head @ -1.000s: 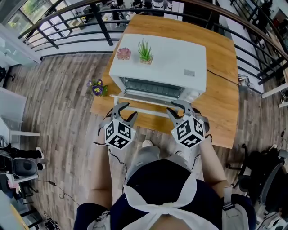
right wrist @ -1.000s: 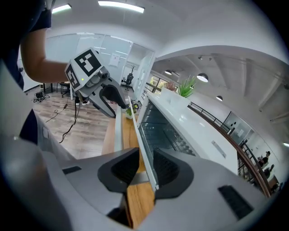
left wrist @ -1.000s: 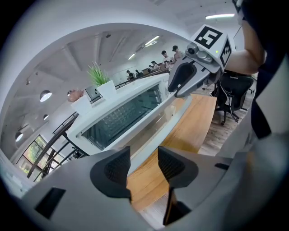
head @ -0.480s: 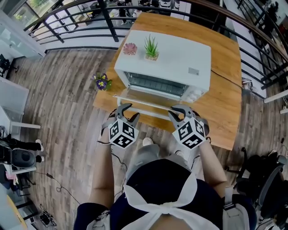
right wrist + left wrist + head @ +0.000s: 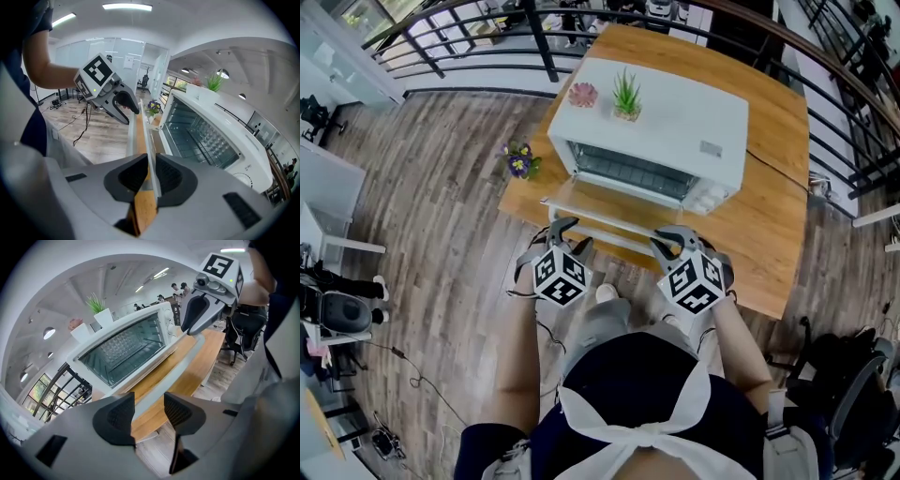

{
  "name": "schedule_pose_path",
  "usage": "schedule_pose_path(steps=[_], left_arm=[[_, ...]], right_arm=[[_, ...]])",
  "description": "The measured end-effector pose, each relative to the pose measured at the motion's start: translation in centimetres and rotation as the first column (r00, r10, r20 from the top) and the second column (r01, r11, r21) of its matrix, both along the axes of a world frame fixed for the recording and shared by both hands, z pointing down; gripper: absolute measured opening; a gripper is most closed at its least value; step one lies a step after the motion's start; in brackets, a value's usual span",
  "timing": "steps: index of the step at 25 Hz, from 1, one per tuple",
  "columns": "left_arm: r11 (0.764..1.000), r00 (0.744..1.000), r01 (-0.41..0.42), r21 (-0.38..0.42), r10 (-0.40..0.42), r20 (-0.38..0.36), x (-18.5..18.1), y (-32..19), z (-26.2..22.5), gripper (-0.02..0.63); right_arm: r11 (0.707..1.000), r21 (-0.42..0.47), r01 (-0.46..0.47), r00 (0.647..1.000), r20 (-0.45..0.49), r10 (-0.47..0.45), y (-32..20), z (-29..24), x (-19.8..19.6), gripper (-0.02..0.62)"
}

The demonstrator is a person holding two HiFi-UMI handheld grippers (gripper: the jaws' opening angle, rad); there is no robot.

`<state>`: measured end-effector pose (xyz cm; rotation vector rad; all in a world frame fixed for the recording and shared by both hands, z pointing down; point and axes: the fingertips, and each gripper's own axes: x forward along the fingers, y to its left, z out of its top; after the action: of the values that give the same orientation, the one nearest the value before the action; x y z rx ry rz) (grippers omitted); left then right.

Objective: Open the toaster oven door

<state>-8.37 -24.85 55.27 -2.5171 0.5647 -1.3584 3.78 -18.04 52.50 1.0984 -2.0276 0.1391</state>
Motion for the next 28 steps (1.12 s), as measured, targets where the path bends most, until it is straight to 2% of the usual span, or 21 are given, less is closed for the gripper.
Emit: schedule_pose_path(steps=[20, 28], left_arm=[[0.999, 0.996, 0.035, 0.000, -0.034, 0.077, -0.6, 0.7, 1.5, 0.201], [0.994, 0.989, 0.099, 0.035, -0.103, 0.104, -0.9, 0.6, 1.5, 0.204]], right_arm=[[0.996, -0.061, 0.064, 0.997, 0.056, -0.060, 0.9, 1.2, -0.7, 0.058], [0.992, -0.085, 0.088, 0.993, 0.081, -0.081, 0.9, 1.5, -0.8, 0.060]])
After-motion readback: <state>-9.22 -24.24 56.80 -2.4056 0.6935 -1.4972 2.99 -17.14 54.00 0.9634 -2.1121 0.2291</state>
